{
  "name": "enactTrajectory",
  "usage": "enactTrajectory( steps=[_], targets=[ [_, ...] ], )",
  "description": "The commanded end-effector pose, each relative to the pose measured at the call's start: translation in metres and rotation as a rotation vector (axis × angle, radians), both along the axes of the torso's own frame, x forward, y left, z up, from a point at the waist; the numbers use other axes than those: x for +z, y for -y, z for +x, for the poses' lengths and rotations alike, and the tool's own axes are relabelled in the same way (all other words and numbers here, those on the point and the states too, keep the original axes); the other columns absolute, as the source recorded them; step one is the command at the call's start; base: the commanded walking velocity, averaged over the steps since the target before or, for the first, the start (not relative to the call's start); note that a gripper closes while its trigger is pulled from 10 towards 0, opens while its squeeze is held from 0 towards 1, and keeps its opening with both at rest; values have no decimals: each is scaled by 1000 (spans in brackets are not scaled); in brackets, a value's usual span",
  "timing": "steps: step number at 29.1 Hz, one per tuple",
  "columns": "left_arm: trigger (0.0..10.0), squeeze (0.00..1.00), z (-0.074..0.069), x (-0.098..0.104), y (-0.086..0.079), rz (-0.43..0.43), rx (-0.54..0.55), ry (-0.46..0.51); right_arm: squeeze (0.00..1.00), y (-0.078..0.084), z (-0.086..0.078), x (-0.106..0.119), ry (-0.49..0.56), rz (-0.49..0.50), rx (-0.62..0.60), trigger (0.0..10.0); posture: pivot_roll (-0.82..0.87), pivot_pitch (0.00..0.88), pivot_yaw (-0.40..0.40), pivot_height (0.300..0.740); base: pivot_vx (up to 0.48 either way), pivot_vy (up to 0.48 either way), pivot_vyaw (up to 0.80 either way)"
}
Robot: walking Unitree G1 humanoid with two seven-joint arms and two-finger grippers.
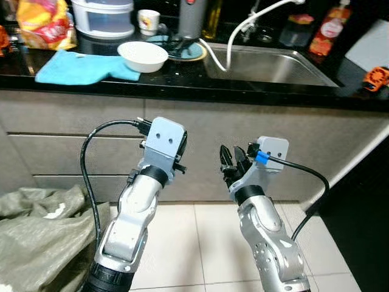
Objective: Kitchen organization
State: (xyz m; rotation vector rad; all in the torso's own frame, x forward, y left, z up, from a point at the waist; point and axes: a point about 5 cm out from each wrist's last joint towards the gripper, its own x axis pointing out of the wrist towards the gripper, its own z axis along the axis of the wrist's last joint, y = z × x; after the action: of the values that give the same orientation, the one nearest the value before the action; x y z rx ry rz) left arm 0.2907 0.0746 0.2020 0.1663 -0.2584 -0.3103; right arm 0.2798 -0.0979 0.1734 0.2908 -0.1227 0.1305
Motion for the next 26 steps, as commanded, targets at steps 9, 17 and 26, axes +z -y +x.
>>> enactTrajectory(
  steps=[9, 17, 26],
  targets=[
    [10000, 0, 3, -11, 2, 31, -2, -50, 0, -6, 0, 0, -2, 43, 1, 10000, 204, 40, -107, 740, 0, 0, 0],
    [10000, 0, 8, -20, -9, 64, 9, -70, 0, -7, 0, -4, -16, 37, 8, 10000, 202, 51, -112, 740, 0, 0, 0],
    [10000, 0, 12, -28, -14, -17, 45, -141, 0, -7, -2, -5, -25, 33, 15, 10000, 192, 72, -133, 740, 100, -113, 0]
  ],
)
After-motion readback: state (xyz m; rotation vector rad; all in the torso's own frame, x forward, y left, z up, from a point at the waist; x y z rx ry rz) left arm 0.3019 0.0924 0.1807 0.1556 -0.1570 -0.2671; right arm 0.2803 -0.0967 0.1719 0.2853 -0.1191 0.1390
